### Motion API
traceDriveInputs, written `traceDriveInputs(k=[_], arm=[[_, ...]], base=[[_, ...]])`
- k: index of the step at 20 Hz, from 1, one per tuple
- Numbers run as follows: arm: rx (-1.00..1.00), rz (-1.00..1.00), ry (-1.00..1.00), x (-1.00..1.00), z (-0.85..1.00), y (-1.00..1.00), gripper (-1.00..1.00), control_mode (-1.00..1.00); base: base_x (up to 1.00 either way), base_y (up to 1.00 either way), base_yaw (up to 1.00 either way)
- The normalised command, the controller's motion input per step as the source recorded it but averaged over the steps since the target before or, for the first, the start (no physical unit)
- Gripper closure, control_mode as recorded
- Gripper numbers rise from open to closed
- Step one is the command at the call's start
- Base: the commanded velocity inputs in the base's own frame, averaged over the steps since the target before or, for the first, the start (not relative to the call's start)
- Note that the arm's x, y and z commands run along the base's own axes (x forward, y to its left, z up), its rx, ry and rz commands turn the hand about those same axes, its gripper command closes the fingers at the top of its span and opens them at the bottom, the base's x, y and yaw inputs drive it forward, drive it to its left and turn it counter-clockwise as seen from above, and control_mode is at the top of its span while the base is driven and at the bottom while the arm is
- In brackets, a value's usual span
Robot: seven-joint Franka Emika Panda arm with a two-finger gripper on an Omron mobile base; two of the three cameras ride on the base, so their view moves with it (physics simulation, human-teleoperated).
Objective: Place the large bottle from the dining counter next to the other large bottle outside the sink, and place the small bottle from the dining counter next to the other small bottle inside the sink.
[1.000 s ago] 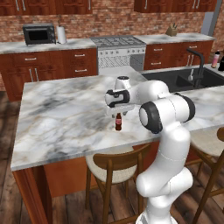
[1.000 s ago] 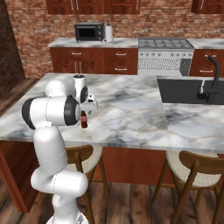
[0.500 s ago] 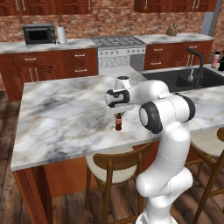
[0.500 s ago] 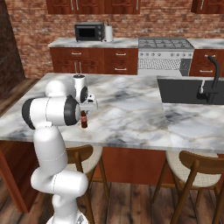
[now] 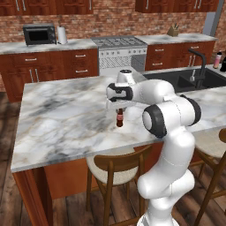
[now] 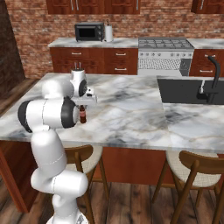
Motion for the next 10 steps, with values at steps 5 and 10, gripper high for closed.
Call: traceDriveInputs(k=[5, 10], arm=[[0.02, 0.00, 0.00, -0.36, 0.65, 0.00, 1.00, -1.00], [0.02, 0.00, 0.00, -0.56, 0.55, 0.00, 1.00, -1.00]], base=[[0.00, 0.00, 0.00], [0.00, 0.00, 0.00]])
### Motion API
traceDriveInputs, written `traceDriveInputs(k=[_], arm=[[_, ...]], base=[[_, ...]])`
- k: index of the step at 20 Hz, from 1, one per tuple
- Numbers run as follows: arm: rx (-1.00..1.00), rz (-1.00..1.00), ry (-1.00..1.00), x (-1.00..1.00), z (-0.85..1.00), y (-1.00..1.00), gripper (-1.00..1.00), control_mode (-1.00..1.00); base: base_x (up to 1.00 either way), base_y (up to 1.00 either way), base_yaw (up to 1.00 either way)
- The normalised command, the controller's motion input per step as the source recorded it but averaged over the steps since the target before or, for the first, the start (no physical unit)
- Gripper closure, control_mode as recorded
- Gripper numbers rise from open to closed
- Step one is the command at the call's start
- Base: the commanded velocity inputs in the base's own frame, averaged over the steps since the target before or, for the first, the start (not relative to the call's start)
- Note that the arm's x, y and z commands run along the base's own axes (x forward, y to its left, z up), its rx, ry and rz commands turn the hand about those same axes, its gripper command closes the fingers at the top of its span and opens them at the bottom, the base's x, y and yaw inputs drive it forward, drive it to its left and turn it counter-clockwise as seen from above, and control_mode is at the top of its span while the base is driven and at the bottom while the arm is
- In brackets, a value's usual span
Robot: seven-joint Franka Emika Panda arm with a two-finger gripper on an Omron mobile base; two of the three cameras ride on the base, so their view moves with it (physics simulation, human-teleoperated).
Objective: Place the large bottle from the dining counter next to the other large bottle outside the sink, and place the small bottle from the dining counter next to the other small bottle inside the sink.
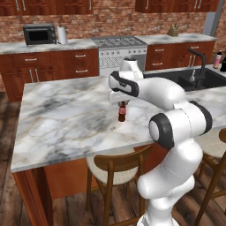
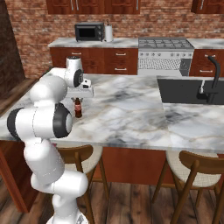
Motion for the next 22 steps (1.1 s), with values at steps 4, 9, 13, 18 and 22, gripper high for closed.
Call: traceDriveInputs(k=[4, 9, 13, 18, 22], arm=[[0.03, 0.00, 0.00, -0.62, 0.43, 0.00, 1.00, -1.00], [0.01, 0.00, 0.00, -0.69, 0.25, -0.01, 1.00, -1.00], [0.01, 0.00, 0.00, -0.66, 0.23, 0.00, 1.00, -1.00], [0.00, 0.00, 0.00, -0.54, 0.36, 0.00, 1.00, -1.00], [0.00, 0.00, 0.00, -0.60, 0.28, 0.00, 1.00, -1.00]], base=[[0.00, 0.00, 0.00], [0.00, 0.00, 0.00], [0.00, 0.00, 0.00], [0.00, 0.00, 0.00], [0.00, 0.00, 0.00]])
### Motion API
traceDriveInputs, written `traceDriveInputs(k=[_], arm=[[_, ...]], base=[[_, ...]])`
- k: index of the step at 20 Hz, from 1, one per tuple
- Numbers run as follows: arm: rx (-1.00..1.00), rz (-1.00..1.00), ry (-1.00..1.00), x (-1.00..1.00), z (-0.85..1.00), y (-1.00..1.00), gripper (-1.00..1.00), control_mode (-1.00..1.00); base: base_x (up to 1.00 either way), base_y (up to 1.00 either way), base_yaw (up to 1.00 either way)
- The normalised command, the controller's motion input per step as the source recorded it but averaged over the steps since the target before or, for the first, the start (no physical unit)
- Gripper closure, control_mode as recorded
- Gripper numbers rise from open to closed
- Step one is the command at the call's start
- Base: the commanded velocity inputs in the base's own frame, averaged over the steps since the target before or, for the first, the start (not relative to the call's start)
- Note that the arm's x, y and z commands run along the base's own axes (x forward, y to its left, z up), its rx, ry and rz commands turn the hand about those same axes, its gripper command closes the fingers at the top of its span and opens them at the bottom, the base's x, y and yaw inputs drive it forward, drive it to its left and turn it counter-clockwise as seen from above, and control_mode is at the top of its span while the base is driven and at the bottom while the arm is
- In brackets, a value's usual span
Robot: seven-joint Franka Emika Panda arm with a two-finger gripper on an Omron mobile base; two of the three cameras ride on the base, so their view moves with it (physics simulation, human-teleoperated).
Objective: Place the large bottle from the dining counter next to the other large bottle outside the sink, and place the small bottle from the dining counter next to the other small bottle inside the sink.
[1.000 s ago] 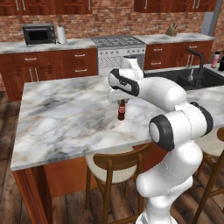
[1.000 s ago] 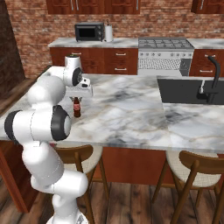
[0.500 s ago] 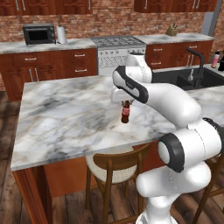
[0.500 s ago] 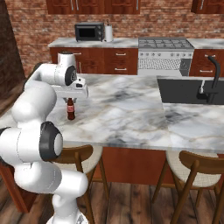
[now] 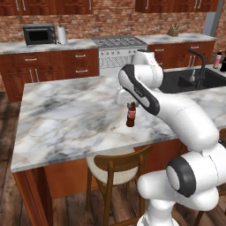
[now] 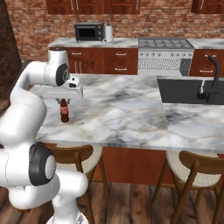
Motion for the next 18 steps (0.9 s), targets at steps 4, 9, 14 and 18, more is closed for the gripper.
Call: traceDriveInputs(k=[4, 9, 14, 18], arm=[[0.00, 0.00, 0.00, -0.56, 0.16, 0.00, 1.00, -1.00], [0.00, -0.01, 0.00, -0.35, 0.06, 0.00, 1.00, -1.00], [0.00, 0.00, 0.00, 0.00, 0.00, 0.00, 1.00, -1.00], [0.00, 0.00, 0.00, 0.00, 0.00, 0.00, 1.00, -1.00]], base=[[0.00, 0.00, 0.00], [0.00, 0.00, 0.00], [0.00, 0.00, 0.00], [0.00, 0.00, 0.00]])
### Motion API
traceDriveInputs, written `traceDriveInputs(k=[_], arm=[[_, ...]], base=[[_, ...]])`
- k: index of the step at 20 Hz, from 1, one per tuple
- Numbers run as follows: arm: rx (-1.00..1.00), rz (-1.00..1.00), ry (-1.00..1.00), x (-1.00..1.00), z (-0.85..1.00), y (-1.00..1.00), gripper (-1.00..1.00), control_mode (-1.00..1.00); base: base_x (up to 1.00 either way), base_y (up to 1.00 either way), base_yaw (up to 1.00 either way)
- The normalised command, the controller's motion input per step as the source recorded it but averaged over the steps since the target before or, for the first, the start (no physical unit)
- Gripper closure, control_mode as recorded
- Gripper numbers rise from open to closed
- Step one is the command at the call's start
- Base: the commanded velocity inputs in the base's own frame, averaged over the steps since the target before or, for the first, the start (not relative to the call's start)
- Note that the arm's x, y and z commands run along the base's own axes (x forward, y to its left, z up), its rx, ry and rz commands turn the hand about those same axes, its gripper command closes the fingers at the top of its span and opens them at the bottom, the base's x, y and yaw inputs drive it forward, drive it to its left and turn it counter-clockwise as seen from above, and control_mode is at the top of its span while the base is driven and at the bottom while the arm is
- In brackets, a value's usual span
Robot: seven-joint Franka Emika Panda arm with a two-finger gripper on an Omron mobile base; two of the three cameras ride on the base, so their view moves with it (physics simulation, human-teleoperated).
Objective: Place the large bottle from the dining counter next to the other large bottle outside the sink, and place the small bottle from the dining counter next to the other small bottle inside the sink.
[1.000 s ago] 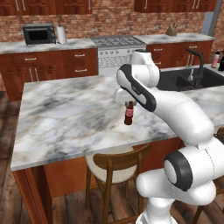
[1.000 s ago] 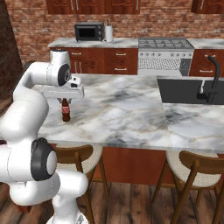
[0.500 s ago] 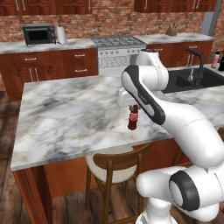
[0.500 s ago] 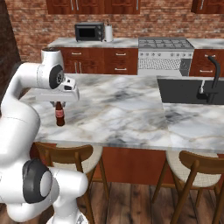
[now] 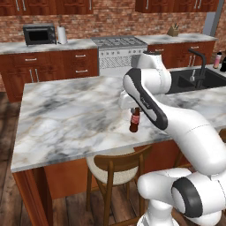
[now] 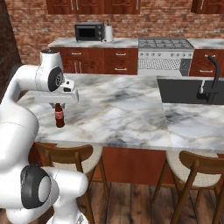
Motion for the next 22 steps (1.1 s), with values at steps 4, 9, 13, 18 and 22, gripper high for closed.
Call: traceDriveInputs(k=[4, 9, 13, 18, 22], arm=[[0.00, 0.00, 0.00, 0.00, 0.00, 0.00, 1.00, 1.00], [0.00, 0.00, 0.00, 0.00, 0.00, 0.00, 1.00, 1.00], [0.00, 0.00, 0.00, 0.00, 0.00, 0.00, 1.00, 1.00], [0.00, 0.00, 0.00, 0.00, 0.00, 0.00, 1.00, 1.00], [0.00, 0.00, 0.00, 0.00, 0.00, 0.00, 1.00, 1.00]], base=[[-0.02, 0.00, 0.00], [-0.86, 0.27, 0.01], [-0.91, 0.94, 0.00], [-0.47, 1.00, -0.10], [-0.07, 1.00, -0.21]])
